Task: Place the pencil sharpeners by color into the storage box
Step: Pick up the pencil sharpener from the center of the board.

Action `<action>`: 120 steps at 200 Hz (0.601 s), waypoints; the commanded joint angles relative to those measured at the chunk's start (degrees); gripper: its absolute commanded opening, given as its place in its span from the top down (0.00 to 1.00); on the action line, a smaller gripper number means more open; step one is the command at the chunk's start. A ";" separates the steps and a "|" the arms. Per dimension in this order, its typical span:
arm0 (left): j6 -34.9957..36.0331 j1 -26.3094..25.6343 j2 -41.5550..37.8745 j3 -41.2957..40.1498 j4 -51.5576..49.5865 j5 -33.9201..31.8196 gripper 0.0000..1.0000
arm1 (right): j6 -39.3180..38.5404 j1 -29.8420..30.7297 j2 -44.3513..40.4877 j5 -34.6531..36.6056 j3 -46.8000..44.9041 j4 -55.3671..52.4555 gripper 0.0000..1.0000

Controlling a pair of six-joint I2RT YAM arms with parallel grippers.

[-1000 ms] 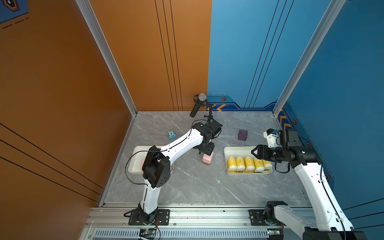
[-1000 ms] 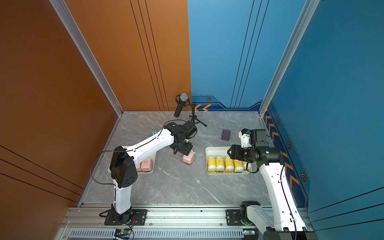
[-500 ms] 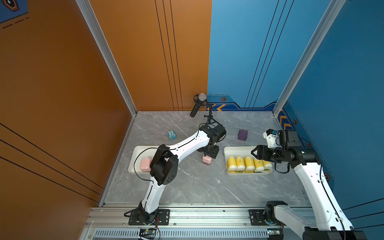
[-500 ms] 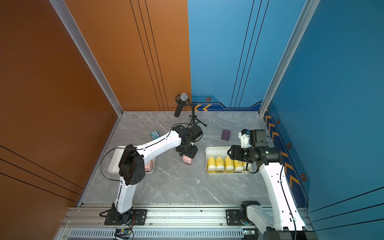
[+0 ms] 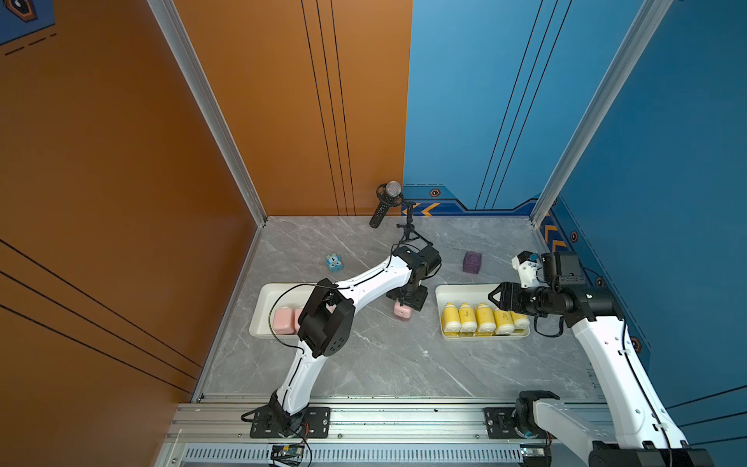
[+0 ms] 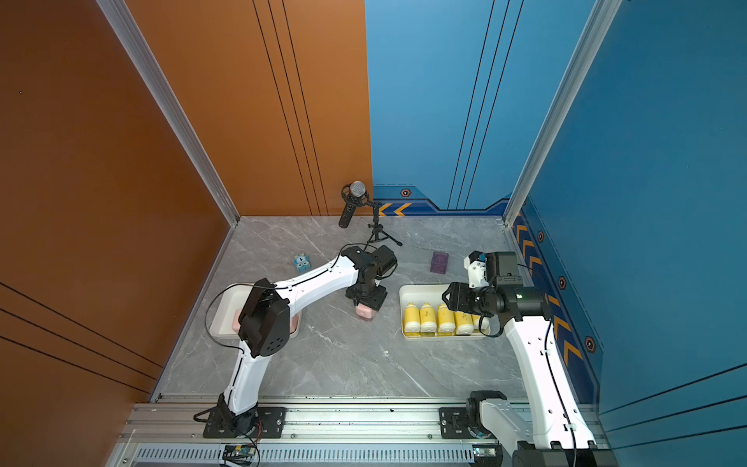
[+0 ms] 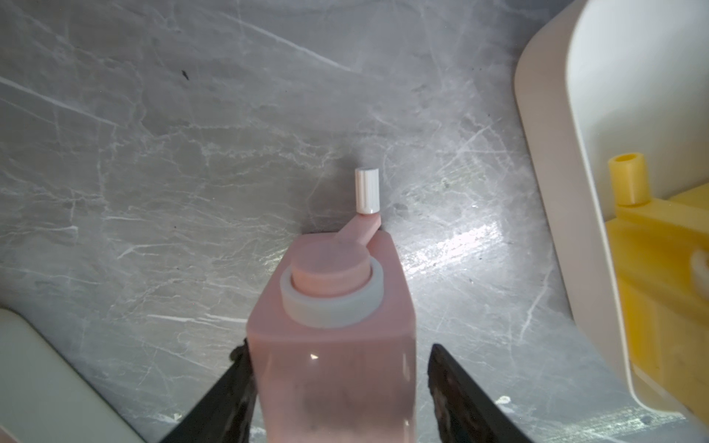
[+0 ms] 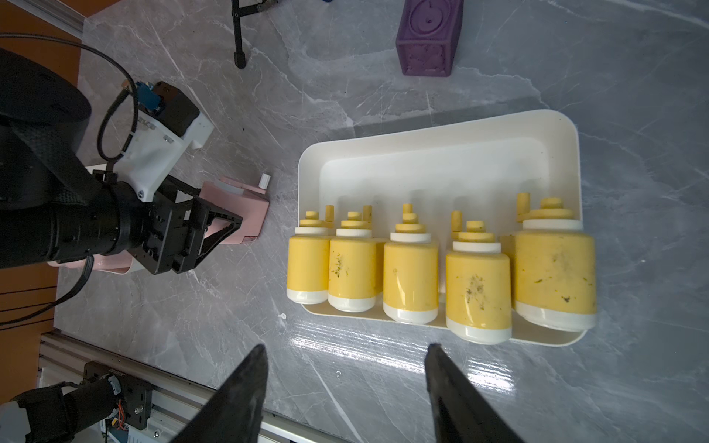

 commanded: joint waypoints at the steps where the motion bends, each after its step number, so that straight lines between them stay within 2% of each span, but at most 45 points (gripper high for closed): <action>1: -0.96 -0.19 1.55 -0.56 -0.04 1.89 0.32 | 0.15 -0.25 -1.01 0.66 -0.57 1.00 0.34; 35: -1.22 -0.10 1.63 -1.56 0.06 1.52 0.40 | 0.02 -0.29 -0.60 0.44 -0.51 1.09 0.34; 79: -1.22 0.25 1.63 -1.82 0.33 2.06 0.65 | 0.02 -0.29 -0.38 0.13 -0.30 1.09 0.34; 120: -1.05 0.42 0.40 -1.95 0.28 1.86 0.68 | 0.10 -0.29 -0.67 0.14 -0.41 1.10 0.34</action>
